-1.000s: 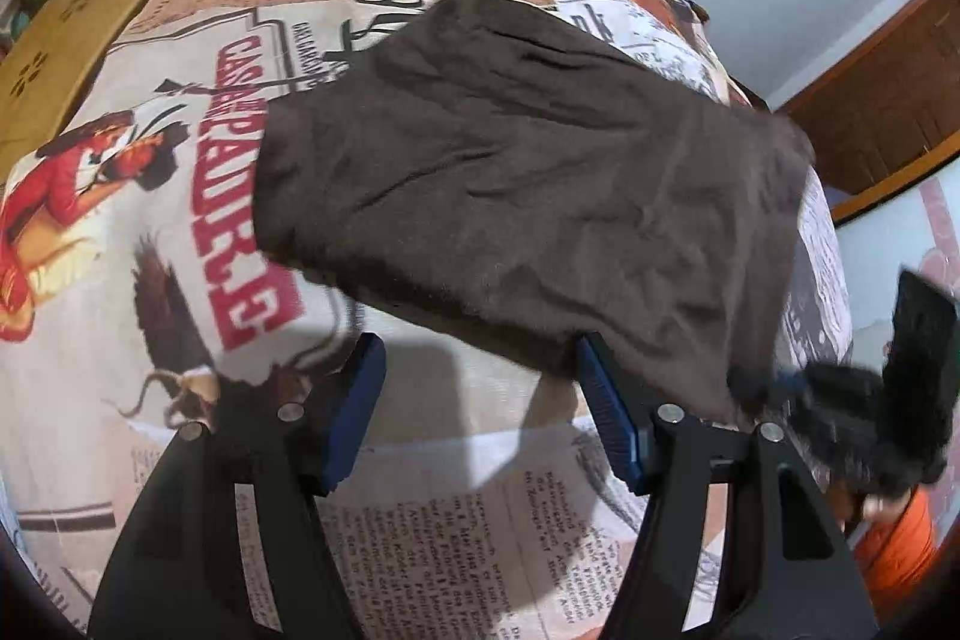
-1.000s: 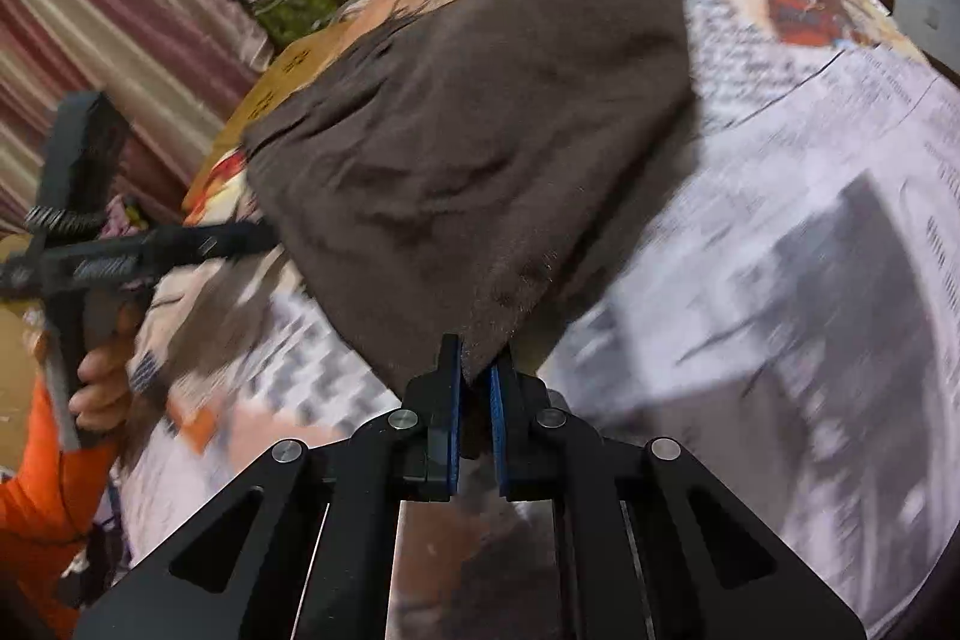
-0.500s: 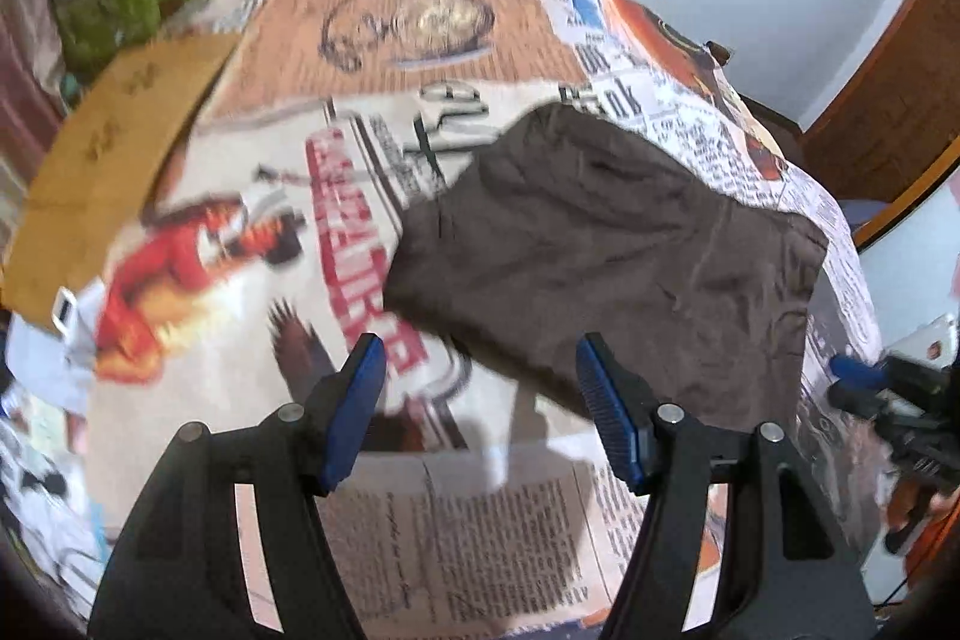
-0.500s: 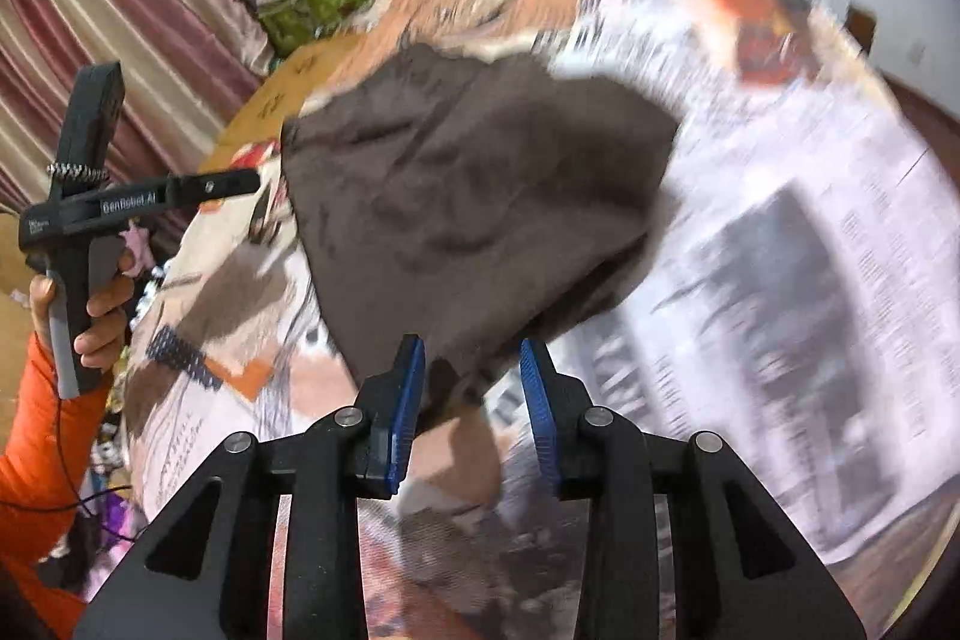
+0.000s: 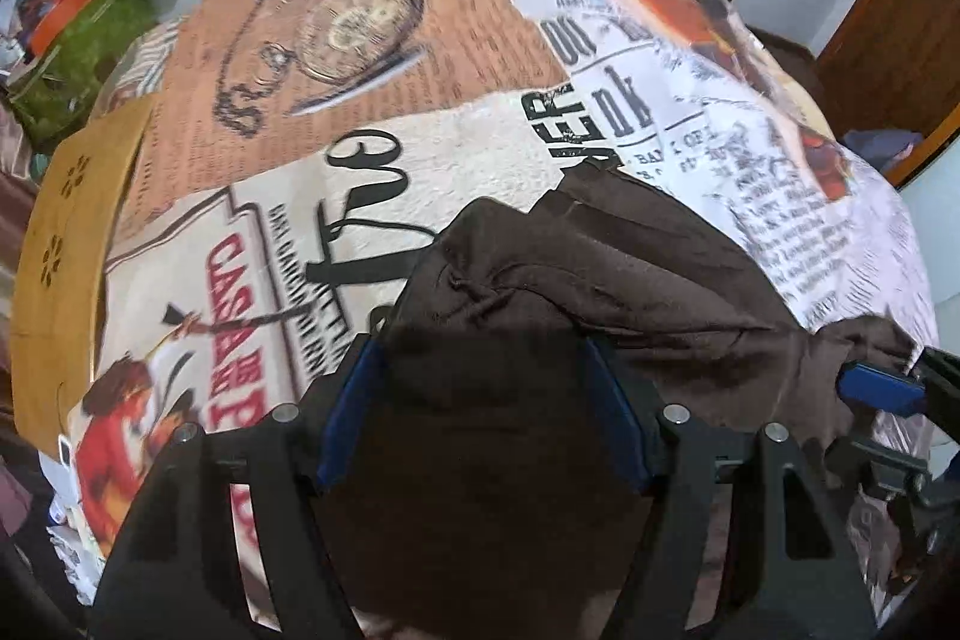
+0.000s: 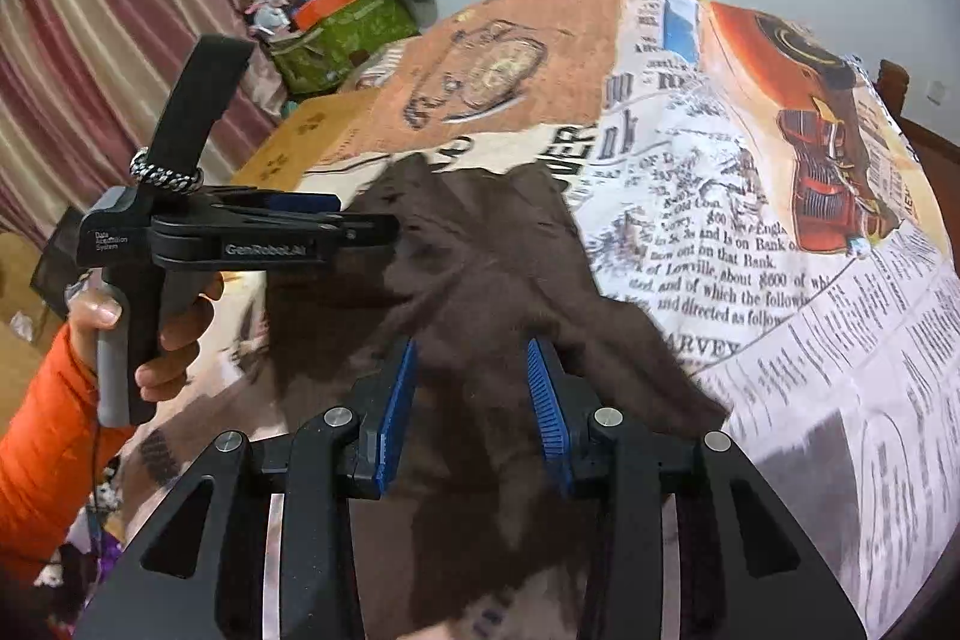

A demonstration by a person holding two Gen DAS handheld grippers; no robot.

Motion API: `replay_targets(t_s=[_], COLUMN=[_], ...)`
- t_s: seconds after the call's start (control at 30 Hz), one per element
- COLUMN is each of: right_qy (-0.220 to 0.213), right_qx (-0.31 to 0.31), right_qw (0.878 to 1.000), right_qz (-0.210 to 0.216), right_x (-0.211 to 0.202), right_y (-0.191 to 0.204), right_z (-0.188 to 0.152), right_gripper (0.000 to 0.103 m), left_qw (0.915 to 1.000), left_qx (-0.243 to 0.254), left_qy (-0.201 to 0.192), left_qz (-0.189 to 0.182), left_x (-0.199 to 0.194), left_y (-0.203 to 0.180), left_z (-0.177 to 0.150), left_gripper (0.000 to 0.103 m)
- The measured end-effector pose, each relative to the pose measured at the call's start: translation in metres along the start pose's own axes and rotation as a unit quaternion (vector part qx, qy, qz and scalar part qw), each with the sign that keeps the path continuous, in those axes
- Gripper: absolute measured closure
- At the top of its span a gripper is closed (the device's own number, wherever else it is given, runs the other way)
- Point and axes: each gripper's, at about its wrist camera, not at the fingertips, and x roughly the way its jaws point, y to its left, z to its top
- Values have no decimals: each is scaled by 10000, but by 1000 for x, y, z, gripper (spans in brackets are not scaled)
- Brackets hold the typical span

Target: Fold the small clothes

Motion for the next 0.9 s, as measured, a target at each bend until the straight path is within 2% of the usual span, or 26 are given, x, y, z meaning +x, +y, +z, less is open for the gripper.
replay_targets(t_s=[0.1,0.2,0.4,0.6,0.7,0.83,0.9], right_qy=[146,79,115,-5,-91,-91,-13], right_qx=[189,222,185,147,170,132,100], right_qw=[9996,9997,9994,9985,9988,9993,9995], right_qz=[-131,-56,-252,-524,-461,-328,-301], right_x=[12,6,-10,-28,-35,-30,-24], right_y=[-19,-31,-37,-37,-33,-26,-24], right_z=[-7,-17,-24,-27,-29,-31,-33], right_gripper=[68,68,68,68,60,58,58], left_qw=[9993,9975,9963,9975,9985,9991,9992], left_qx=[-297,-630,-820,-589,-406,-337,-273], left_qy=[31,78,-106,-318,-339,-78,129], left_qz=[-243,-318,238,230,150,-233,-270], left_x=[10,19,16,-9,-13,4,21], left_y=[8,22,43,48,35,10,-2], left_z=[10,17,21,22,31,48,55], left_gripper=[34,33,34,34,34,33,33])
